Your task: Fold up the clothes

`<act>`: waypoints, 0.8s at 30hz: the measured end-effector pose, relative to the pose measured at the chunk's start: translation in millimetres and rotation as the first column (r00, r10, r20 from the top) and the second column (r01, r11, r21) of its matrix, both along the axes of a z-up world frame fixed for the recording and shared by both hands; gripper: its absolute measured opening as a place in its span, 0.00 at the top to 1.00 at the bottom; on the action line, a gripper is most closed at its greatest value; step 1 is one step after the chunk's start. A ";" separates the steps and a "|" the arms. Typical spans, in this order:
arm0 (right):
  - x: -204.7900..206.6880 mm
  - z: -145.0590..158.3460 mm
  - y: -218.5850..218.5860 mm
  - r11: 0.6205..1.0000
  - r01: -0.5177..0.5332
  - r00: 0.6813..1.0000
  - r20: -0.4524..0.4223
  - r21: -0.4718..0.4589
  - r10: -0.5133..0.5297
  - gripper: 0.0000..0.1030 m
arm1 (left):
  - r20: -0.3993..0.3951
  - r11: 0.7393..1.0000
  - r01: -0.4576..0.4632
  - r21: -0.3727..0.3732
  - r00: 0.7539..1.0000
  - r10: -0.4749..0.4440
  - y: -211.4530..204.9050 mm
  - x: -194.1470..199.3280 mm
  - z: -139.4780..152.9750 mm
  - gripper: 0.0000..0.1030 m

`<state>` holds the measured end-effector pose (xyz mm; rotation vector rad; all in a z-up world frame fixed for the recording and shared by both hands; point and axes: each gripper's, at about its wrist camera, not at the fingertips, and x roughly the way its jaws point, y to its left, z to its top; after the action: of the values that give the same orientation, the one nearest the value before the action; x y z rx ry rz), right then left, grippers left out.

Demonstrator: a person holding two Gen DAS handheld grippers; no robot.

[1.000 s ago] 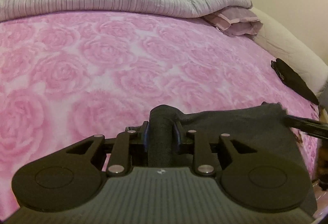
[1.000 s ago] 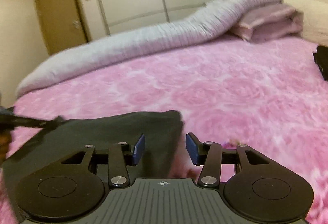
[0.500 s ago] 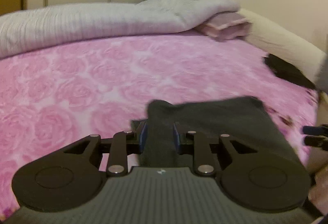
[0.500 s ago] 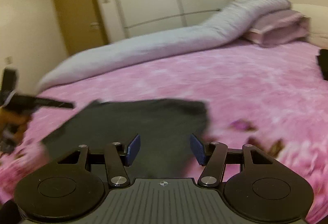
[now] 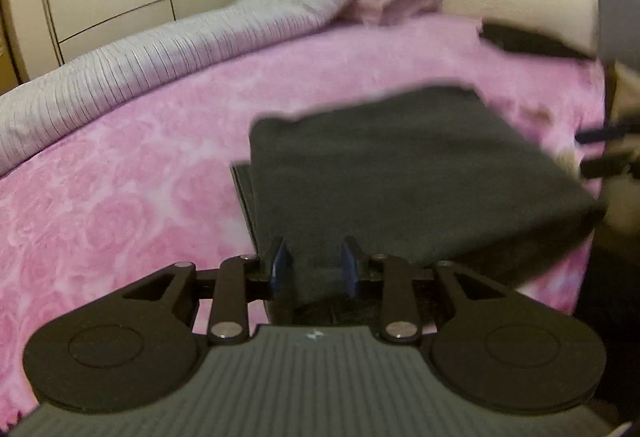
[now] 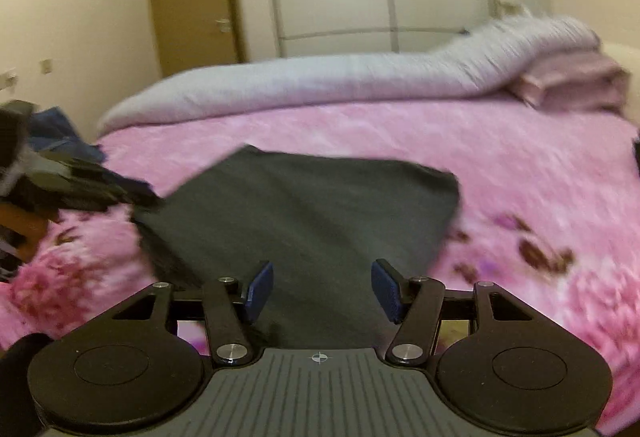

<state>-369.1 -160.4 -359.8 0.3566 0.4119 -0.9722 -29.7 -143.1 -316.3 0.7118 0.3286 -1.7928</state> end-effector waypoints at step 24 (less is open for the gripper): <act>71.2 -92.2 56.6 0.836 -0.517 0.510 -0.851 -0.184 0.129 0.42 | 0.614 0.889 0.441 -0.121 0.737 -0.282 81.2 -60.8 -34.2 0.37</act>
<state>-297.9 -103.8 -452.0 -0.6254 1.0626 -0.7534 -90.4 -61.8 -350.5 1.1505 -0.4945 -1.8234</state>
